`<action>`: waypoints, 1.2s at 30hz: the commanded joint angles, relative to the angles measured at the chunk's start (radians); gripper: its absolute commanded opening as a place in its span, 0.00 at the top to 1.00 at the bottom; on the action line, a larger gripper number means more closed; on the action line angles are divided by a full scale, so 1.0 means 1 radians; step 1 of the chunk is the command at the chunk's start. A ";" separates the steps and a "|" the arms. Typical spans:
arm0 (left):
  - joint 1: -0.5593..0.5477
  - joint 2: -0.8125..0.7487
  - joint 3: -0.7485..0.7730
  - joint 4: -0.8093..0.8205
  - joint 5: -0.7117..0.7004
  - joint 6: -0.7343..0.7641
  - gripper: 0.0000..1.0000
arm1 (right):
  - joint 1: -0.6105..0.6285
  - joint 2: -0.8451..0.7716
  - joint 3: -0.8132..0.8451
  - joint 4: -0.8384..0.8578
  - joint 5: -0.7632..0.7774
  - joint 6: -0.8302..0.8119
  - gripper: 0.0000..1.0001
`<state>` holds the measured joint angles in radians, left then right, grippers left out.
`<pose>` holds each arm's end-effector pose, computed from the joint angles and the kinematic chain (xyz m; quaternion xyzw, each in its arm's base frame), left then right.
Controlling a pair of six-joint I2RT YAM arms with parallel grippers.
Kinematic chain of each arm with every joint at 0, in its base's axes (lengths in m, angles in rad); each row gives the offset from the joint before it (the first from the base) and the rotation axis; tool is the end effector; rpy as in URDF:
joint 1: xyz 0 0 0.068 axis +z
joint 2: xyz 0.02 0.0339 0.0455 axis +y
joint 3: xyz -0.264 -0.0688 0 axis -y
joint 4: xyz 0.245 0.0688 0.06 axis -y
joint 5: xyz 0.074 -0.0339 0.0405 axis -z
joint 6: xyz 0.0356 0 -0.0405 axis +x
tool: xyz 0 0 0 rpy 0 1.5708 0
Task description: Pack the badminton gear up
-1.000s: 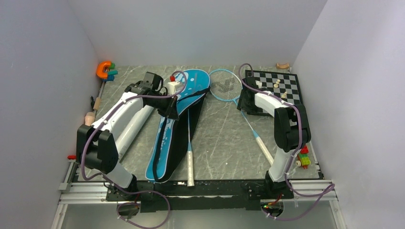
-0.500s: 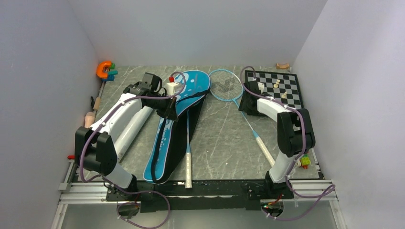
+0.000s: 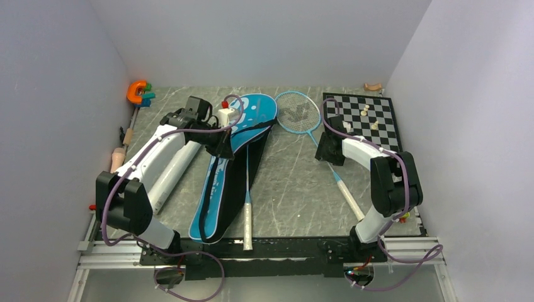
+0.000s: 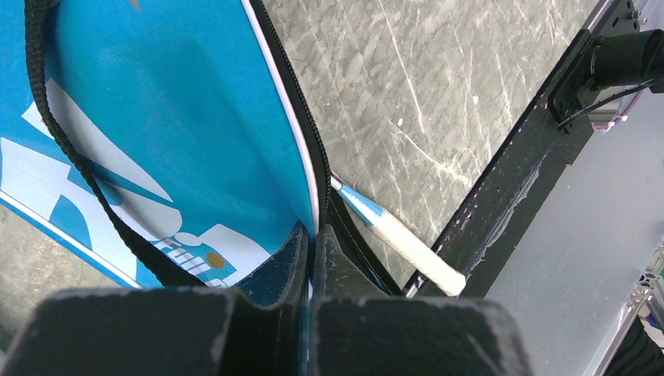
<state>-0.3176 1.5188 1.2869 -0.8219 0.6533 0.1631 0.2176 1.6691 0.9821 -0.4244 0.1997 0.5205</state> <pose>0.2868 -0.1171 0.2903 0.2976 0.8698 -0.3280 0.2174 0.3156 0.0625 0.1696 0.1686 0.9544 -0.0088 0.2463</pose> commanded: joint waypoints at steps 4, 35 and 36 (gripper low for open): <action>0.003 -0.056 -0.002 0.029 0.031 0.013 1.00 | -0.003 0.012 -0.014 0.036 -0.008 -0.004 0.43; 0.012 -0.031 0.015 0.018 0.041 0.014 1.00 | 0.200 0.056 0.093 0.016 -0.051 0.158 0.58; 0.012 -0.032 0.016 0.017 0.042 0.015 1.00 | 0.198 0.076 0.112 0.016 -0.042 0.148 0.57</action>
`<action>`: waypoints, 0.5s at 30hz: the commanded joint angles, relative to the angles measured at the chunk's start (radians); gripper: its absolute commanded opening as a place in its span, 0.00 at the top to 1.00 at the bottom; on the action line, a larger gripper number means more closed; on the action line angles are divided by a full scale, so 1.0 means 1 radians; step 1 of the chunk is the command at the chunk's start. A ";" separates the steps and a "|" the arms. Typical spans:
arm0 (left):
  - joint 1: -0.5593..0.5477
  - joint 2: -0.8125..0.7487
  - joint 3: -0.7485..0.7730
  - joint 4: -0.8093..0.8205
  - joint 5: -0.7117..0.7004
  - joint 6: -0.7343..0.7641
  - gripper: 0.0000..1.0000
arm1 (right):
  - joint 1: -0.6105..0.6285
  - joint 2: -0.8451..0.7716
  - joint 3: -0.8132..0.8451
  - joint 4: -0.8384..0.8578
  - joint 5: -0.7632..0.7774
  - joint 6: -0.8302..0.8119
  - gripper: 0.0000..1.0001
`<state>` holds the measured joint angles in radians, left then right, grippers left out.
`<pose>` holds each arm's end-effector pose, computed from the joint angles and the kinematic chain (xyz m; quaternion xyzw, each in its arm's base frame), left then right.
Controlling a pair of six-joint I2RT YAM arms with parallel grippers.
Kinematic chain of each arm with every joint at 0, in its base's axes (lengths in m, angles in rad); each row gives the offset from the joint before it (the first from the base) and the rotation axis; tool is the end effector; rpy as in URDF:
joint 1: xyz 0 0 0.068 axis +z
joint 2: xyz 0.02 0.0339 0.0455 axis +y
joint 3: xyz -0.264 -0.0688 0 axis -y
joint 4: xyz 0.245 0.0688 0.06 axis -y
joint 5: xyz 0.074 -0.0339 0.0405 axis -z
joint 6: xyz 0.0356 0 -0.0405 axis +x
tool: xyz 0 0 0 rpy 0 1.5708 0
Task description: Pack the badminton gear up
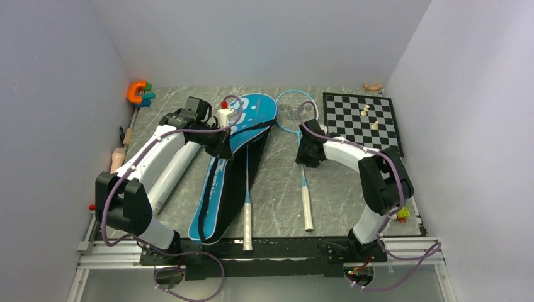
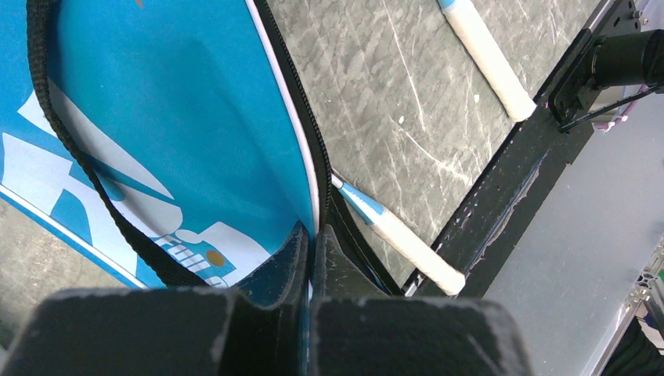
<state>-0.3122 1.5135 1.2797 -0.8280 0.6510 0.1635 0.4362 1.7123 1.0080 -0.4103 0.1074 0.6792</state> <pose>0.2855 -0.1148 0.2893 0.2943 0.8722 -0.3263 0.2149 0.3016 0.1364 0.1637 0.1299 0.9641 0.0751 0.2193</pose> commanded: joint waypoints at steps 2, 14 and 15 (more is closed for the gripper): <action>0.008 -0.023 0.023 0.023 0.044 0.014 1.00 | -0.022 0.079 0.129 0.007 0.062 -0.031 0.56; 0.009 -0.015 0.017 0.023 0.043 0.022 1.00 | -0.019 0.187 0.171 0.045 0.061 -0.070 0.82; 0.009 -0.013 0.017 0.024 0.043 0.022 1.00 | -0.017 0.182 0.166 0.047 0.058 -0.071 0.87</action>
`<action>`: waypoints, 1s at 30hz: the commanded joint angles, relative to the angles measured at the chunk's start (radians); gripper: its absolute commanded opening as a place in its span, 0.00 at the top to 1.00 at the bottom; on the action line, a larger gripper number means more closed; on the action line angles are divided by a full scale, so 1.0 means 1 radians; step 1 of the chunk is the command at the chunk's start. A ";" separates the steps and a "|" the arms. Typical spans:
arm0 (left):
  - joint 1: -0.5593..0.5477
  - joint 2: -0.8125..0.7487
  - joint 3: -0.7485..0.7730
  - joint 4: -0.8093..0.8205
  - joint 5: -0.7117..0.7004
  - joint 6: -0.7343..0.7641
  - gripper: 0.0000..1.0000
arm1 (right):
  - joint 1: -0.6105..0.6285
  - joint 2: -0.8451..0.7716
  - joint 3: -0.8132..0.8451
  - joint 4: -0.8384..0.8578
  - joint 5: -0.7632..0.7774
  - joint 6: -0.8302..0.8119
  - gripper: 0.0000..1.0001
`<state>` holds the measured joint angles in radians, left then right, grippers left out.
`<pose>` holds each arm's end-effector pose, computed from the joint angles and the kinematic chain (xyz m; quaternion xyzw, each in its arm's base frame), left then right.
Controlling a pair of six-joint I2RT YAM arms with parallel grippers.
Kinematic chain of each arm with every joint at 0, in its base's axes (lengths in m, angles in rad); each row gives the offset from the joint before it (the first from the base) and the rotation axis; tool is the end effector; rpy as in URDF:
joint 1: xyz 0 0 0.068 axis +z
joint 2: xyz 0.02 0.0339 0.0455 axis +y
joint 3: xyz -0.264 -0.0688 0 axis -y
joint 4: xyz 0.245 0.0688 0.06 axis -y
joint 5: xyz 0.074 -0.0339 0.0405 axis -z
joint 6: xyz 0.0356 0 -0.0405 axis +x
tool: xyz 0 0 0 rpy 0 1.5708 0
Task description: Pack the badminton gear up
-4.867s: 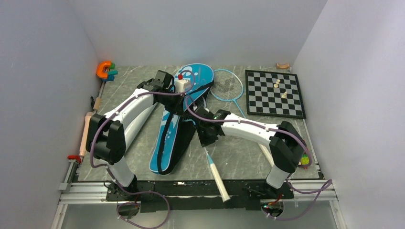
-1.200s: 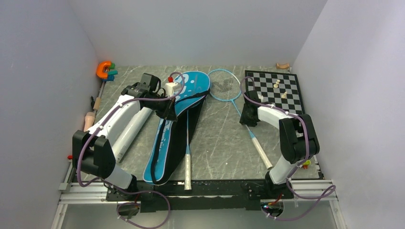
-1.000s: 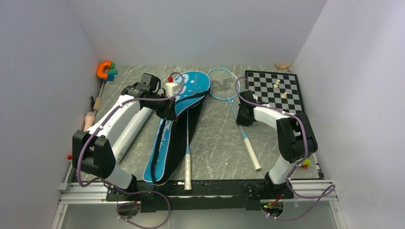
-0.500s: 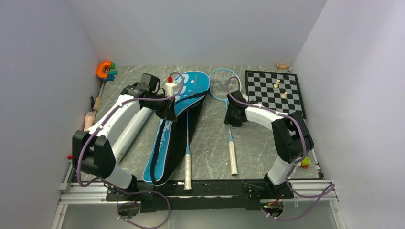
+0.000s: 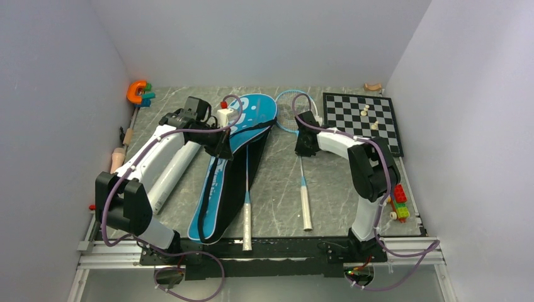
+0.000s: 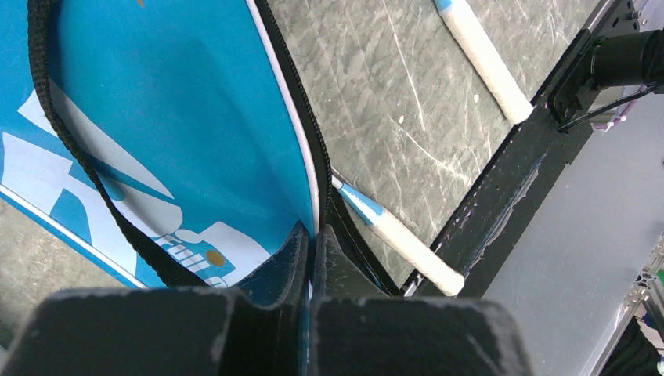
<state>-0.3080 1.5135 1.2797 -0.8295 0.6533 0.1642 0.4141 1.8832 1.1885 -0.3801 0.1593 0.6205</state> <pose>0.2858 -0.1136 0.2893 0.2928 0.8725 -0.3269 0.2148 0.3499 0.1476 0.1580 0.1190 0.9592 0.0540 0.2508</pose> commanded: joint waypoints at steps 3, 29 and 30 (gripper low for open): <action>0.006 0.003 0.015 0.026 0.042 0.026 1.00 | 0.024 -0.035 -0.033 0.016 0.003 -0.021 1.00; 0.007 0.136 0.100 0.119 0.026 -0.039 1.00 | 0.315 -0.800 -0.321 -0.494 -0.048 0.079 1.00; 0.007 0.141 0.103 0.119 0.023 -0.041 1.00 | 0.335 -0.814 -0.316 -0.513 -0.050 0.094 1.00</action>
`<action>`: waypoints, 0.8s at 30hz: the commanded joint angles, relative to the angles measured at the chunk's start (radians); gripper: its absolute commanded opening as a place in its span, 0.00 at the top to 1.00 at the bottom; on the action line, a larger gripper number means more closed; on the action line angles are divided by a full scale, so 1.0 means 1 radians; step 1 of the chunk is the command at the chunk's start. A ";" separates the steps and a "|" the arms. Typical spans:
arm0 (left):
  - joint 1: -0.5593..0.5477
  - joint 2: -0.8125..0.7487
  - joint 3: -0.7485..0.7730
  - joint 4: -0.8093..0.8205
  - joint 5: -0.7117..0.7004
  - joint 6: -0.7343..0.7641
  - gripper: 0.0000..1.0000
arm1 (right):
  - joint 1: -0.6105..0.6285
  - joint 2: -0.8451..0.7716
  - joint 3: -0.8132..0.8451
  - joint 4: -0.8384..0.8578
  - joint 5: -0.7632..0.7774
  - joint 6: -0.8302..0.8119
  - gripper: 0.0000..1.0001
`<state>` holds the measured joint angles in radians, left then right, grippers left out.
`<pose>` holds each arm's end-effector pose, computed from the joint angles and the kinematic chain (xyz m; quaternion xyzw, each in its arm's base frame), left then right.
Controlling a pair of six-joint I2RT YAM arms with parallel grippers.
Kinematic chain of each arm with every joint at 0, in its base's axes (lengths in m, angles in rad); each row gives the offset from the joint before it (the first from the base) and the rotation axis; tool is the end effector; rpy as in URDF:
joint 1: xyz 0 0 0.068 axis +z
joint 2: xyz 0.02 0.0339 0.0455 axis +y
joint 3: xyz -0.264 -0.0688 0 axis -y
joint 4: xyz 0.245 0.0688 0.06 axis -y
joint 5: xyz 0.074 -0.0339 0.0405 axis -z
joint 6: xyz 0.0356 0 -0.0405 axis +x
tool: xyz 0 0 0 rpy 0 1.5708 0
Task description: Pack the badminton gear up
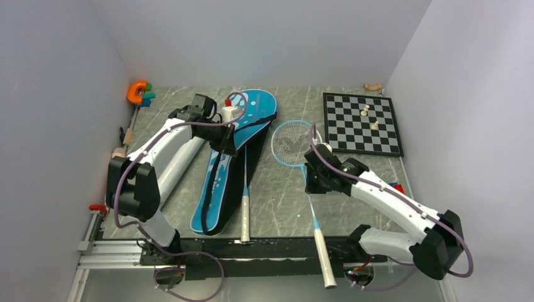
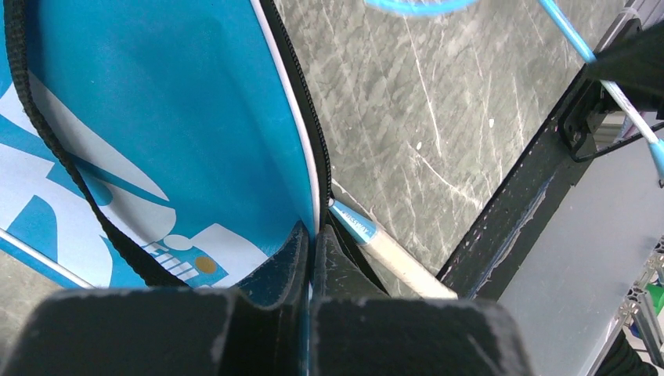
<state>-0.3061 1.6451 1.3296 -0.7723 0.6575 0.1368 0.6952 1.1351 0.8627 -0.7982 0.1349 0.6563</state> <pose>0.3163 -0.1228 0.2673 0.2772 0.8796 -0.3315 0.1990 0.1667 0.1328 0.2488 -0.0021 0.9668 0.1035 0.2335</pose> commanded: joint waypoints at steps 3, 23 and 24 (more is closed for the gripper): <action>0.005 0.016 0.053 0.067 0.014 -0.015 1.00 | 0.104 -0.100 0.024 -0.129 -0.047 0.086 1.00; 0.005 0.039 0.080 0.047 -0.005 -0.006 1.00 | 0.375 -0.049 0.182 -0.200 0.017 0.198 1.00; 0.005 0.038 0.081 0.046 -0.005 -0.005 1.00 | 0.377 -0.049 0.175 -0.184 0.011 0.198 1.00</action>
<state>-0.3061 1.6863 1.3582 -0.7589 0.6388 0.1268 1.0615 1.1229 1.0004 -0.9707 0.1246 0.8242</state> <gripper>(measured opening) 0.023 0.030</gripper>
